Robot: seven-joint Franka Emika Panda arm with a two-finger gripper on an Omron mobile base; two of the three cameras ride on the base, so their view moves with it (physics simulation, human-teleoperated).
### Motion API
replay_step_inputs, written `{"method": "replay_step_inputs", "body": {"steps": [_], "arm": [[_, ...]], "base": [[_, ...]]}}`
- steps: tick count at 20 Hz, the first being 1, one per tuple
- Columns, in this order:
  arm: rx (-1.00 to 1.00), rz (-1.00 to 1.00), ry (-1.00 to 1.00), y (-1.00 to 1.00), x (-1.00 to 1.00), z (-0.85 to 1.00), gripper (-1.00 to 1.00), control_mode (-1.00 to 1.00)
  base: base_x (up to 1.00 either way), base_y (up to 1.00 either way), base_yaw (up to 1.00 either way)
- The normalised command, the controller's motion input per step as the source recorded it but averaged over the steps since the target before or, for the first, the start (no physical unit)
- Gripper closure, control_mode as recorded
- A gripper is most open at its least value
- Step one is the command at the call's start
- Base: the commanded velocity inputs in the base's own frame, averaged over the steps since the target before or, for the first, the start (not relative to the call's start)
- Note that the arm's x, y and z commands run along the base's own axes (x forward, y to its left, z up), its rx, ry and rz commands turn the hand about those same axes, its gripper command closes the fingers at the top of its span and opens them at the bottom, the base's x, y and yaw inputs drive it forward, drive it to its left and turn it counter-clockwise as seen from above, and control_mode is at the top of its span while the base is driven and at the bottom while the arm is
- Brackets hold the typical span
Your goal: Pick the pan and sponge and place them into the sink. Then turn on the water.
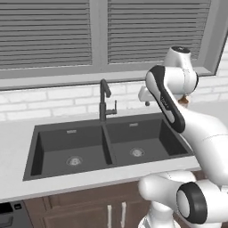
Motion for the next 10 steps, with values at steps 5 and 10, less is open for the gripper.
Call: {"method": "replay_step_inputs", "body": {"steps": [5,10], "arm": [[0.0,0.0,0.0,0.0,0.0,0.0,-1.0,1.0],[0.0,0.0,0.0,0.0,0.0,0.0,-1.0,1.0]], "base": [[0.79,0.0,-0.02],[0.23,-0.14,0.0]]}}
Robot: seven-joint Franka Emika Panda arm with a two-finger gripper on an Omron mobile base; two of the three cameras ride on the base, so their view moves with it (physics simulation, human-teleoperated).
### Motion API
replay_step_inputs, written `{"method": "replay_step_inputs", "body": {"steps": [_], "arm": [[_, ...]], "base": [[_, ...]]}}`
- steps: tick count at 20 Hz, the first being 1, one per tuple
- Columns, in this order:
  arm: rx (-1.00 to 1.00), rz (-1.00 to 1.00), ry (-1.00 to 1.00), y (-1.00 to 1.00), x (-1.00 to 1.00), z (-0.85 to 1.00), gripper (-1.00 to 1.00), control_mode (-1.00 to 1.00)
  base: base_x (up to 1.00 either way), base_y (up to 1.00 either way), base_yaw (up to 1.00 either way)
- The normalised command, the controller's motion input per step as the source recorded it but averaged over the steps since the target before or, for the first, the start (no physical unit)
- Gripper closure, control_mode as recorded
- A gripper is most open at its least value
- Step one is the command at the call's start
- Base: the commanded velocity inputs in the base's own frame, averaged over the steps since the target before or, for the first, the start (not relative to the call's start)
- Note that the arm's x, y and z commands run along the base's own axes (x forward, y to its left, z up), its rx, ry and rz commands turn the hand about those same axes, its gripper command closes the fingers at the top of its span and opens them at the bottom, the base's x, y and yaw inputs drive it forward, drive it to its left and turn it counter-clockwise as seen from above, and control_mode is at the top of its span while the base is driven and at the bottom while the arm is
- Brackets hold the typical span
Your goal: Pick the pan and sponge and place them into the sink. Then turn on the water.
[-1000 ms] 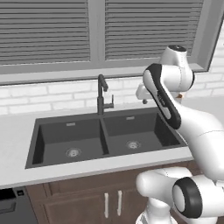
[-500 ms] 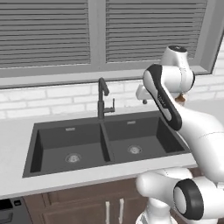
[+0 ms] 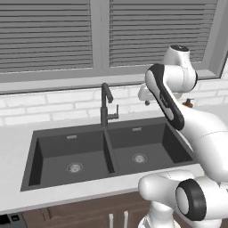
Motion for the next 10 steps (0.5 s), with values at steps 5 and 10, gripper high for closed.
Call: {"method": "replay_step_inputs", "body": {"steps": [5,10], "arm": [[0.0,0.0,0.0,-0.03,0.0,-0.06,-1.0,-1.0],[-0.11,0.02,0.11,-0.71,-0.03,-0.17,-1.0,-1.0]], "base": [[0.0,0.0,0.0],[0.0,0.0,0.0]]}}
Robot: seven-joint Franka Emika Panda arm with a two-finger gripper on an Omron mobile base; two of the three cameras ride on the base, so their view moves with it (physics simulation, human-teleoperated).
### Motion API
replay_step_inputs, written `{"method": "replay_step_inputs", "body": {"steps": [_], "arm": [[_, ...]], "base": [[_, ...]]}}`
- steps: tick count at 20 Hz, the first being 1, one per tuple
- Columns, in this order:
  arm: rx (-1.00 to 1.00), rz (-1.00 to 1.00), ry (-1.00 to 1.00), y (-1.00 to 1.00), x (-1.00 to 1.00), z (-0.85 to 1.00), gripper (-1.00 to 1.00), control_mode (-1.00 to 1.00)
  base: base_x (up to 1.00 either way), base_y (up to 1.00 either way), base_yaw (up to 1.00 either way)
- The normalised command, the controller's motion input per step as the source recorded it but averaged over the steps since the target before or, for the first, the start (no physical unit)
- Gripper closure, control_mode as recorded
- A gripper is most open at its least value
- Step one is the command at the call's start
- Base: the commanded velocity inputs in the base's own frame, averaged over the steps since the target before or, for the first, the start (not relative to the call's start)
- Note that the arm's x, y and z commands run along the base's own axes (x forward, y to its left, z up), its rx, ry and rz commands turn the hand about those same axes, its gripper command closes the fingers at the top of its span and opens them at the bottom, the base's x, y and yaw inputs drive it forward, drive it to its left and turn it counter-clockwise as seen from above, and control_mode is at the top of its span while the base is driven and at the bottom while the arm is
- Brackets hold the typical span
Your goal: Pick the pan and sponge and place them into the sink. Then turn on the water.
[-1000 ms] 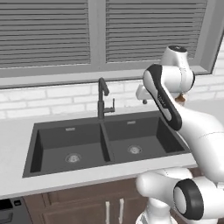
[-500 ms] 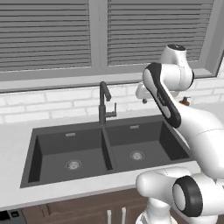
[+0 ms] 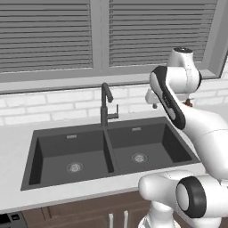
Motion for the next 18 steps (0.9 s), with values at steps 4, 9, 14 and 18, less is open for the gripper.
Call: {"method": "replay_step_inputs", "body": {"steps": [4,9,14,18], "arm": [[0.0,0.0,0.06,-1.0,-0.31,-0.4,-1.0,-1.0],[0.0,0.0,0.11,-1.0,-0.08,-0.58,-1.0,-1.0],[0.0,0.0,0.01,-1.0,0.0,-0.56,-1.0,-1.0],[0.0,0.0,0.0,-0.96,0.0,-0.29,-1.0,-1.0]], "base": [[0.0,0.0,0.0],[0.0,0.0,0.0],[0.0,0.0,0.0],[0.0,0.0,0.0]]}}
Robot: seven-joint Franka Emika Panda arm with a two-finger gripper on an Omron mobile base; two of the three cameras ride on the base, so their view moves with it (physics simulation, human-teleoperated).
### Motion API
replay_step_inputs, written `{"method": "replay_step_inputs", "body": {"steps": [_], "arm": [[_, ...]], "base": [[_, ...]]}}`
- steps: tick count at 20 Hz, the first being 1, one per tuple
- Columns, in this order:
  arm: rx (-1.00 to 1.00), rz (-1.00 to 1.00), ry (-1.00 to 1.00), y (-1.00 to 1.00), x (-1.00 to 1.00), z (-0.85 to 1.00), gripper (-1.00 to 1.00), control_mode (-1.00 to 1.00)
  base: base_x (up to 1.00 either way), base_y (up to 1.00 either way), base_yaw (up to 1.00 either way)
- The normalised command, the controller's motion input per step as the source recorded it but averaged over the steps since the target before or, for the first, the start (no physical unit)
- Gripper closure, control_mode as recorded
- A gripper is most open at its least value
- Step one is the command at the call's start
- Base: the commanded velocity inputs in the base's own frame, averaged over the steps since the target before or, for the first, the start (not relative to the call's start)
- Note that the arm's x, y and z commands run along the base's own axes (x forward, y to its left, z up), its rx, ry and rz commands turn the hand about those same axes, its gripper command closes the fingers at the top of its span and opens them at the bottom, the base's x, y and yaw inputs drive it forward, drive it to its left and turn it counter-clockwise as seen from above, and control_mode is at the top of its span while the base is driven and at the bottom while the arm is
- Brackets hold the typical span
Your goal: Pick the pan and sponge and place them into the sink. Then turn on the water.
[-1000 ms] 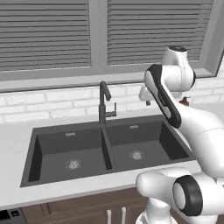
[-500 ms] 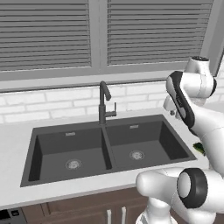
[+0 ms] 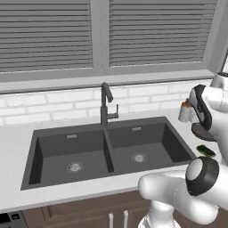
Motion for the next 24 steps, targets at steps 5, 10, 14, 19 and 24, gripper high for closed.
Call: {"method": "replay_step_inputs", "body": {"steps": [5,10,14,19,24], "arm": [[-0.07,0.02,-0.01,-0.92,0.0,-0.23,-1.0,-1.0],[-0.01,0.04,0.0,-0.98,0.0,-0.32,-1.0,-1.0],[0.0,0.02,0.0,-0.72,0.0,-0.47,-1.0,-1.0],[0.0,0.0,0.03,-0.39,0.14,-0.23,-1.0,-1.0],[0.0,0.0,0.09,-0.12,0.36,-0.22,-1.0,-1.0]], "base": [[0.0,0.0,0.0],[0.0,0.0,0.0],[0.0,0.0,0.0],[0.0,0.0,0.0],[0.0,0.0,0.0]]}}
